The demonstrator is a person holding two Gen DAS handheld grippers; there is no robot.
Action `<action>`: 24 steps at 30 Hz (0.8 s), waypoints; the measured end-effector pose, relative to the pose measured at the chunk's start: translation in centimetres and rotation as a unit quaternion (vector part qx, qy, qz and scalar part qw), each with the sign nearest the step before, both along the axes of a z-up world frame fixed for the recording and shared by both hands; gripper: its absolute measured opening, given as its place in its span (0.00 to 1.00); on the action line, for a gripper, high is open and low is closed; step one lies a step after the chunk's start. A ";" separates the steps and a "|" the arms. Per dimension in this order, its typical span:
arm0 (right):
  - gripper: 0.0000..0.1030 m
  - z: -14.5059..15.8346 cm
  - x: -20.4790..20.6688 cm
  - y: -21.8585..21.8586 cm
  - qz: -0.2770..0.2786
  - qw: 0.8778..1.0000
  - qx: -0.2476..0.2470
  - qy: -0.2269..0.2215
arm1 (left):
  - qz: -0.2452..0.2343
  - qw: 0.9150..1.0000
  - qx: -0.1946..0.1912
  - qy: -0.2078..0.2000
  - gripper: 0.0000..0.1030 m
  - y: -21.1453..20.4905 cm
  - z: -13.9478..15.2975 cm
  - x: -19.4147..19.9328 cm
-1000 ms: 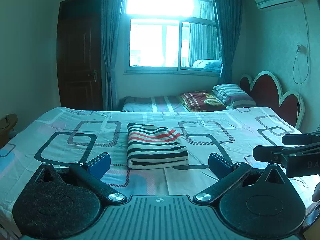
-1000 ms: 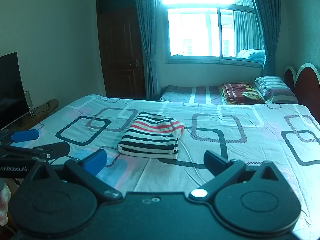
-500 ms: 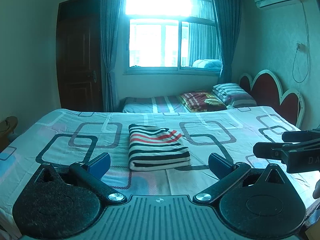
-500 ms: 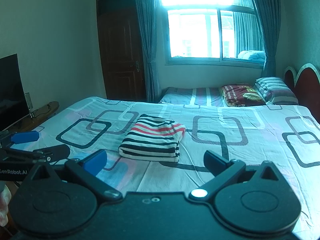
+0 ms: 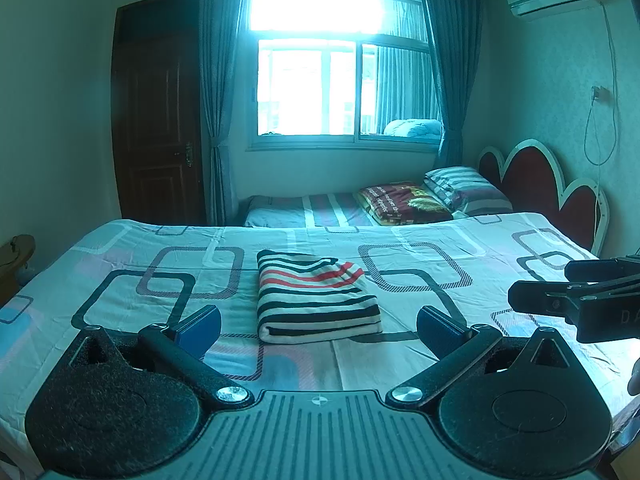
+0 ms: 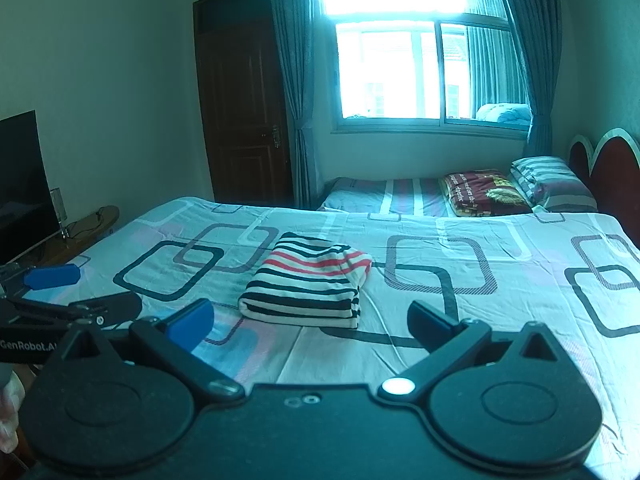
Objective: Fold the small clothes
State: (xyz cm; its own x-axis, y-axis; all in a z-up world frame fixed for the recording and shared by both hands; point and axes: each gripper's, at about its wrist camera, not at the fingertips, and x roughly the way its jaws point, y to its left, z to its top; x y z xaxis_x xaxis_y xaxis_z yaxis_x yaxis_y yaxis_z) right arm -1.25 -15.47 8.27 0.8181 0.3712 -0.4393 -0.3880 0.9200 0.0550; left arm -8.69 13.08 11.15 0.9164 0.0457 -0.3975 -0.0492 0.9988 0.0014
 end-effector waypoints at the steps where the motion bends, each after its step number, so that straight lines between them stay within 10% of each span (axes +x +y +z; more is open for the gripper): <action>1: 0.99 0.0 0.0 0.0 0.000 1.000 0.000 0.000 | 0.000 1.000 0.000 -0.001 1.00 0.0 0.0 0.0; 24: 0.99 -0.3 0.3 -0.2 0.002 1.000 0.002 0.000 | 0.002 1.000 0.000 -0.005 1.00 -0.1 -0.2 0.1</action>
